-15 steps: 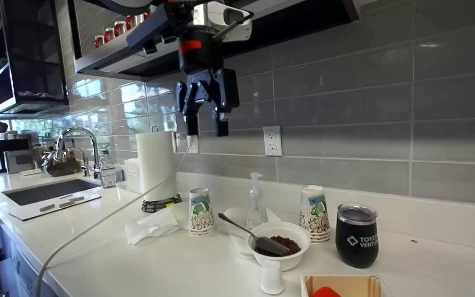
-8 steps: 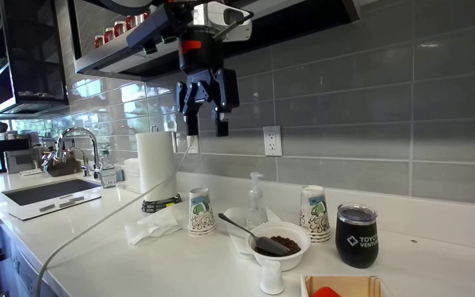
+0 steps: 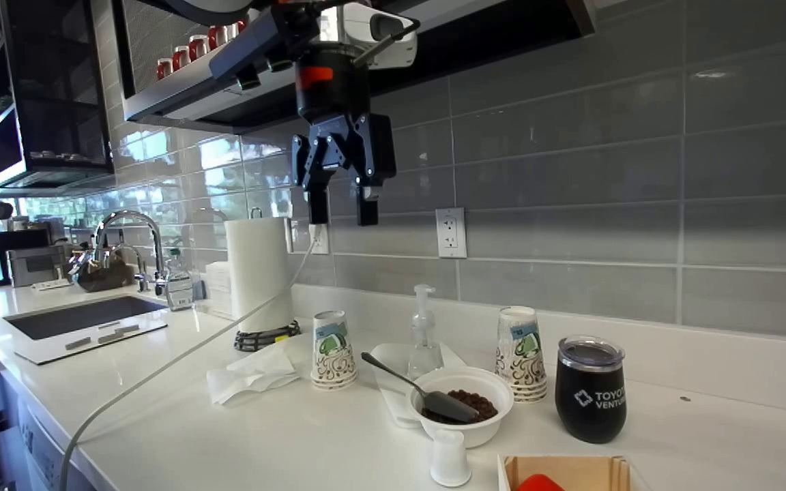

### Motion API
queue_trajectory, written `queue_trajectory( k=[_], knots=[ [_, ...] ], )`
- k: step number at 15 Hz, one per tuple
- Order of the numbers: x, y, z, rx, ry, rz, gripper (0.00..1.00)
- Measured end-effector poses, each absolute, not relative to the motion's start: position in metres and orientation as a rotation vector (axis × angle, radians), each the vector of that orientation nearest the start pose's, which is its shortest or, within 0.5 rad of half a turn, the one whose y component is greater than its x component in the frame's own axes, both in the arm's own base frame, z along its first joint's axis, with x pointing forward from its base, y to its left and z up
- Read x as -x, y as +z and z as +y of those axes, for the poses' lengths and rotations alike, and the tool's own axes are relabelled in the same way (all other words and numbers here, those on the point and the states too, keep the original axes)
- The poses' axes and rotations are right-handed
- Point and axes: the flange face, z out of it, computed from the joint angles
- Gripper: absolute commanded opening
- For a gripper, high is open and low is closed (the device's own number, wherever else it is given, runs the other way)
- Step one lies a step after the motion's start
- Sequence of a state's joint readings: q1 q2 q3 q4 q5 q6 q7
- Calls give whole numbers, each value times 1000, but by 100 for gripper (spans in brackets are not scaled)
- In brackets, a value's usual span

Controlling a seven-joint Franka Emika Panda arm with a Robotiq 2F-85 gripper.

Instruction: Take the lid off of the black cup

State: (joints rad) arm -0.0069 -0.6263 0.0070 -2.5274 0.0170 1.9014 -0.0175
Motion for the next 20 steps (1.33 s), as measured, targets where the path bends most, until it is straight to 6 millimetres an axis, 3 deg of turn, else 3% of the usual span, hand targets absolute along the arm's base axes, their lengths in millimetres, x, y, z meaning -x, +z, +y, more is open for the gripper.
queue_trajectory(
  k=[10,14,20],
  knots=[
    [-365,474,-4,3128,-14,63,100],
    [-383,449,-21,3120,-78,199,100],
    [-427,399,-61,3126,-198,389,100]
  ],
)
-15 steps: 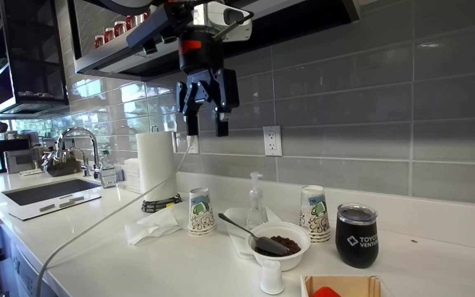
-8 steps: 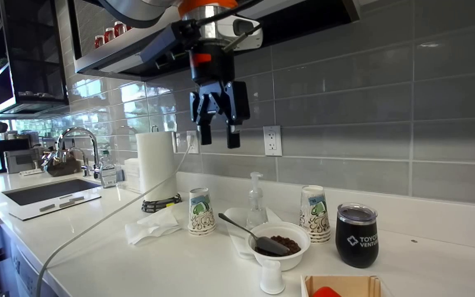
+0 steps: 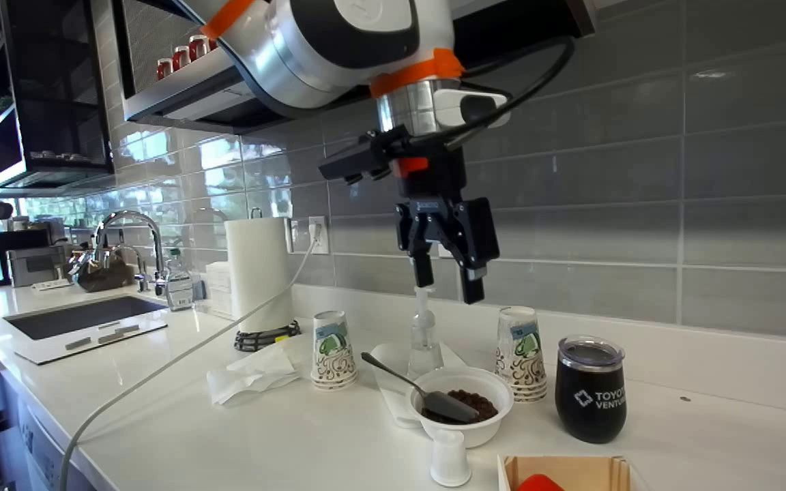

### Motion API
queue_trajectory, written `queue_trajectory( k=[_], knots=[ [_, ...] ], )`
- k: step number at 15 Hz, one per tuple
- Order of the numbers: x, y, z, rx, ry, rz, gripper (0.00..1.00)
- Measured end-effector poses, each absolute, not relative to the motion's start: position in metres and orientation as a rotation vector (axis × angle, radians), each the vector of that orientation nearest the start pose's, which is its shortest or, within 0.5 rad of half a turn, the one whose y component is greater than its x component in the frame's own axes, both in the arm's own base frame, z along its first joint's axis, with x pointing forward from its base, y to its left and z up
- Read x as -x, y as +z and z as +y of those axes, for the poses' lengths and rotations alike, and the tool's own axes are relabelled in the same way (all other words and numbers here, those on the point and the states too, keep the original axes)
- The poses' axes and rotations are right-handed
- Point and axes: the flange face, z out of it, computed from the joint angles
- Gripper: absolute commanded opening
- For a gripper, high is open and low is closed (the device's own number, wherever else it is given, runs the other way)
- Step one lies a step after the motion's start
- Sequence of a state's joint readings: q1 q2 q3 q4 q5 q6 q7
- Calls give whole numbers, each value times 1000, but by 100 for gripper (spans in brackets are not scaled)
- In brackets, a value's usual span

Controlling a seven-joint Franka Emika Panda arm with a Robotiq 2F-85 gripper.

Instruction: Take the lid off of the black cup

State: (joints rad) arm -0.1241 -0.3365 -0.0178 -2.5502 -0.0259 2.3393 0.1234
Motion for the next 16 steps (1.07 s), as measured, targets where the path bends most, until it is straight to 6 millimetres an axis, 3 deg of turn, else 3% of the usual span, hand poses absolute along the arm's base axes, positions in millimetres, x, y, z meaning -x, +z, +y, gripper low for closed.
queue_trajectory(
  k=[5,10,16],
  knots=[
    [-471,369,-92,3106,-285,495,100],
    [-521,353,-119,3074,-347,579,100],
    [-570,334,-132,3026,-357,599,100]
  ],
)
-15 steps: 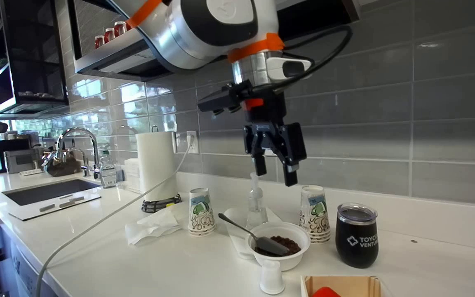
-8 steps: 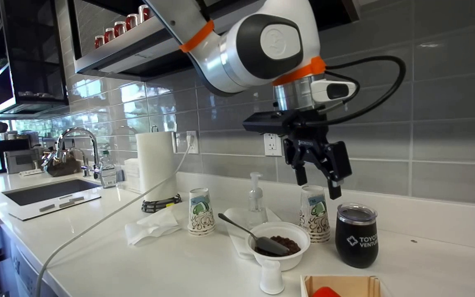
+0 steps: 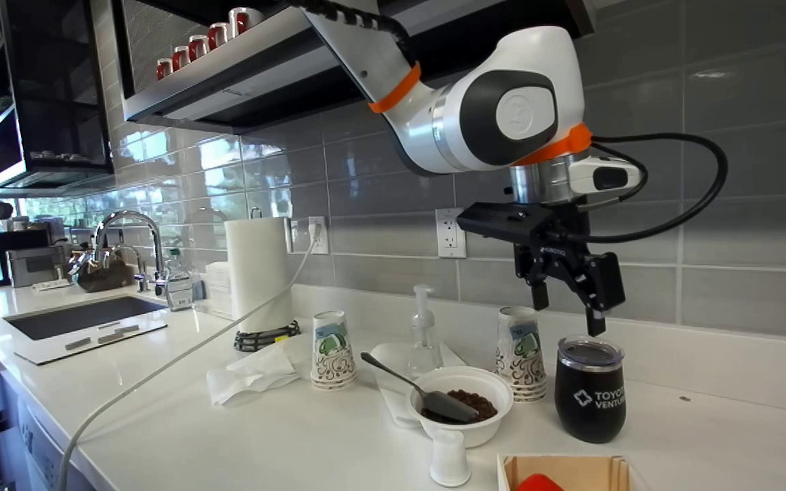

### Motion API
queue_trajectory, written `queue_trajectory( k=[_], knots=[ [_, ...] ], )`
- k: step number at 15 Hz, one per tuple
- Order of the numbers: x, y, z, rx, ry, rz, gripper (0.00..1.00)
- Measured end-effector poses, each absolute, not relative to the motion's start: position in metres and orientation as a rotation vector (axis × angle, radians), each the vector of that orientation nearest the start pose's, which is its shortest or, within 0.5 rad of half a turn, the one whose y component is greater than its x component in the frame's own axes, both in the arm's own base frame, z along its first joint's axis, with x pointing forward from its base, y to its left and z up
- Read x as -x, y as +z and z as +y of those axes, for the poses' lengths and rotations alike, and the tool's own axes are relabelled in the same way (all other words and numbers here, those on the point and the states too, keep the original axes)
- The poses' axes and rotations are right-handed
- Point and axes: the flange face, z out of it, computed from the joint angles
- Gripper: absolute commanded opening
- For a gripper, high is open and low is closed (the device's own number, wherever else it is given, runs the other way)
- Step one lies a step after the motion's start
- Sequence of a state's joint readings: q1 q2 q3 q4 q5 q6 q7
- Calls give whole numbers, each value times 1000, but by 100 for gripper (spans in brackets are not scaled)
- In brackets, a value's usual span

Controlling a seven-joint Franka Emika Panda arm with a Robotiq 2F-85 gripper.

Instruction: Take the lid off of the black cup

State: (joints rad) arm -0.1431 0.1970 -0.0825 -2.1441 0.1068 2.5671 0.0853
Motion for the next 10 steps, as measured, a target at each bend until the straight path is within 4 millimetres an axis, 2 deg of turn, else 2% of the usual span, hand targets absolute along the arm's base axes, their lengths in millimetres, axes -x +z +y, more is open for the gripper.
queue_trajectory(
  k=[5,10],
  knots=[
    [-597,318,-137,3023,-353,592,100],
    [-611,301,-139,3030,-329,592,100]
  ],
)
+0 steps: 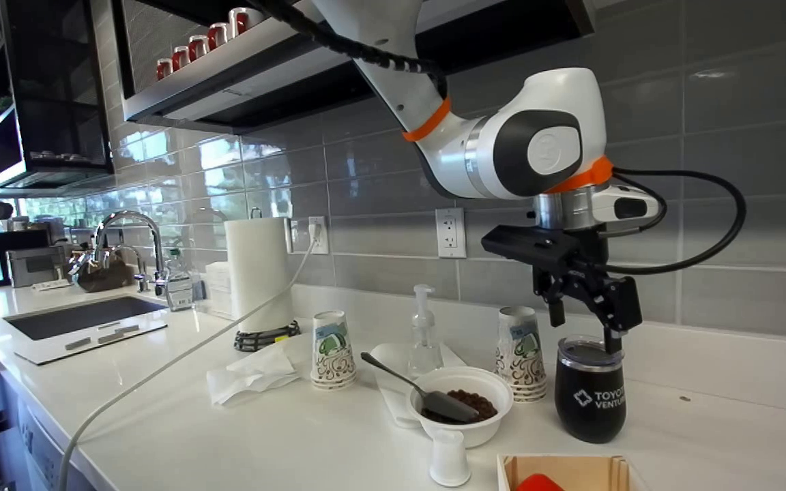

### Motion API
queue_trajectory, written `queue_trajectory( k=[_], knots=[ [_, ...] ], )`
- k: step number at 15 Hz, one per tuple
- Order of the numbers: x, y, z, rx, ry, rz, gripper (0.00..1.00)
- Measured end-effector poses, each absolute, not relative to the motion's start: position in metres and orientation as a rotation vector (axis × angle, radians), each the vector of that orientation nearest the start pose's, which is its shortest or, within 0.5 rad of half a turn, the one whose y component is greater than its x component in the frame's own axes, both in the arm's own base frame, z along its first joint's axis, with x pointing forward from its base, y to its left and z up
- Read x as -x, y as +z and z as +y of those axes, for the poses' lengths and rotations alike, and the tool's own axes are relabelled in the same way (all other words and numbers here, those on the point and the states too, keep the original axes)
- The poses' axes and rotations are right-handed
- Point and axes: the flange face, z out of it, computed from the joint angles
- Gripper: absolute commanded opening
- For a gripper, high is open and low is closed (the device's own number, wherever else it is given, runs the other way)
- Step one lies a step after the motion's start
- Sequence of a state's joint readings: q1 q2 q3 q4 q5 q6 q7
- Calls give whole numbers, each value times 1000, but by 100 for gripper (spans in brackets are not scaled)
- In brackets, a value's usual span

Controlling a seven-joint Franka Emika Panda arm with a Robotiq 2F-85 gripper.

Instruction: Take the lid off of the black cup

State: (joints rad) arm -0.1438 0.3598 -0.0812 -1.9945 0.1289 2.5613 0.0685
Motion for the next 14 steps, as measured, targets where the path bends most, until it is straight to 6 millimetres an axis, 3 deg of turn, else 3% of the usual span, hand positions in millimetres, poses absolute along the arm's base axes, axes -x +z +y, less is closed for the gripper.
queue_trajectory(
  k=[14],
  knots=[
    [-616,279,-147,3038,-278,609,100]
  ],
)
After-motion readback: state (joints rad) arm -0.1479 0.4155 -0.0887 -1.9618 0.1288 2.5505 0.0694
